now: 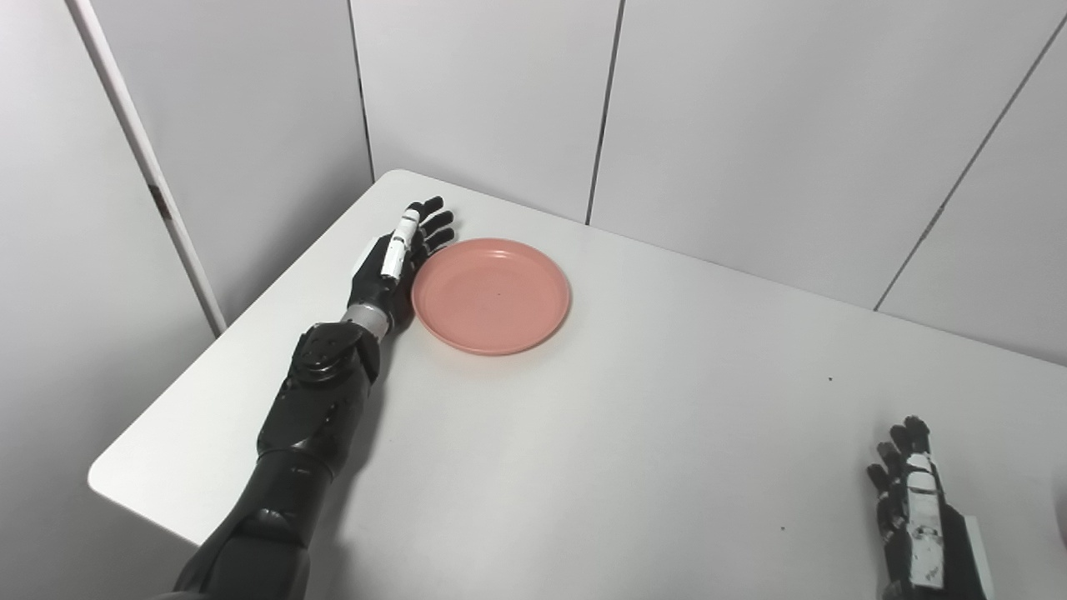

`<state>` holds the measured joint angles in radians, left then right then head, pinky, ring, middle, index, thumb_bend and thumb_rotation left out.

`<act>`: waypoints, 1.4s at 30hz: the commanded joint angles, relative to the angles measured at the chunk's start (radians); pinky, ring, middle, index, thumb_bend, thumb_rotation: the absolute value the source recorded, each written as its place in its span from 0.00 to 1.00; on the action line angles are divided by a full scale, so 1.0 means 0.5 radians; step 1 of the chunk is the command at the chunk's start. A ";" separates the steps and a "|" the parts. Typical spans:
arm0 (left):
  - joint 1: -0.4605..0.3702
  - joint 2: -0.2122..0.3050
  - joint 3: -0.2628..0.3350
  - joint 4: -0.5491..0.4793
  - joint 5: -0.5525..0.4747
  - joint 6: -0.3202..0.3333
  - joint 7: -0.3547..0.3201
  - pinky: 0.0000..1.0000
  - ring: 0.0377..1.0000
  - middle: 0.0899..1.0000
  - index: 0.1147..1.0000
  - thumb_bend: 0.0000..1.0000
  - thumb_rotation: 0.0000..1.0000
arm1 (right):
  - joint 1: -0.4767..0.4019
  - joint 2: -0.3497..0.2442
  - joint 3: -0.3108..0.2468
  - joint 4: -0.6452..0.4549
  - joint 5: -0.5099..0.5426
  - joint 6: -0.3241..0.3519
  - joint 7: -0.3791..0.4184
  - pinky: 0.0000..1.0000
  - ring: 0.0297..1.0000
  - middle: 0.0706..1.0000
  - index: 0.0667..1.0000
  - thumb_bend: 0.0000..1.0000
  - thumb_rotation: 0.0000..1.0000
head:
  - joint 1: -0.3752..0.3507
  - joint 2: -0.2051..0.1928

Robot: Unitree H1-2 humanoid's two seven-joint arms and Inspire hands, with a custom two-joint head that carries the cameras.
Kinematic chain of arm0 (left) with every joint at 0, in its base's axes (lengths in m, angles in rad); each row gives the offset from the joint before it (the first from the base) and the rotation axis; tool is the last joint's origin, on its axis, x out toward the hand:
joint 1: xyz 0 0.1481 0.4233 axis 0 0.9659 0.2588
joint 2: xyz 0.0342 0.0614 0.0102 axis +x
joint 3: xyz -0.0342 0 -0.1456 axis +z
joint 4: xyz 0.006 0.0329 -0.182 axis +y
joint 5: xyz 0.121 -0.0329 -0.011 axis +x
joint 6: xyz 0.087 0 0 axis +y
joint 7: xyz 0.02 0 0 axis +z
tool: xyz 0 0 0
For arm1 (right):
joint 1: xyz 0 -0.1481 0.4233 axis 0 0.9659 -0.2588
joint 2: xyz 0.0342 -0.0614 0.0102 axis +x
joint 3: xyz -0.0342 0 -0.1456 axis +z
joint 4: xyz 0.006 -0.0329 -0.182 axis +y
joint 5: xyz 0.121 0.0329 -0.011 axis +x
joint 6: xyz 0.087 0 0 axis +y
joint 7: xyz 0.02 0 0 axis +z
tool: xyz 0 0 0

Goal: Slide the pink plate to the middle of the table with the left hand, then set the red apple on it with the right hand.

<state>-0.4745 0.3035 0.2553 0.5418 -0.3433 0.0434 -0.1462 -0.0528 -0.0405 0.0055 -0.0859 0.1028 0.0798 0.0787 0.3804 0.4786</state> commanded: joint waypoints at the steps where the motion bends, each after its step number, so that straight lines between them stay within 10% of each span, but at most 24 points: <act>1: 0.001 -0.052 -0.049 0.065 0.004 0.055 -0.054 0.93 0.92 0.90 0.88 0.28 1.00 | -0.032 0.005 -0.004 -0.043 0.012 -0.041 0.008 1.00 1.00 1.00 1.00 0.08 1.00 | 0.002 0.001; 42: -0.025 -0.250 -0.182 0.168 0.050 -0.027 -0.164 0.90 0.90 0.89 0.86 0.31 1.00 | -0.036 0.038 0.009 -0.018 0.006 -0.084 -0.008 1.00 1.00 1.00 1.00 0.10 1.00 | -0.112 0.040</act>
<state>-0.5202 0.1950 0.1782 0.6009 -0.3273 -0.0231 -0.2270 -0.0519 -0.0251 0.0106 -0.0834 0.1021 0.0769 0.0680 0.3237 0.4985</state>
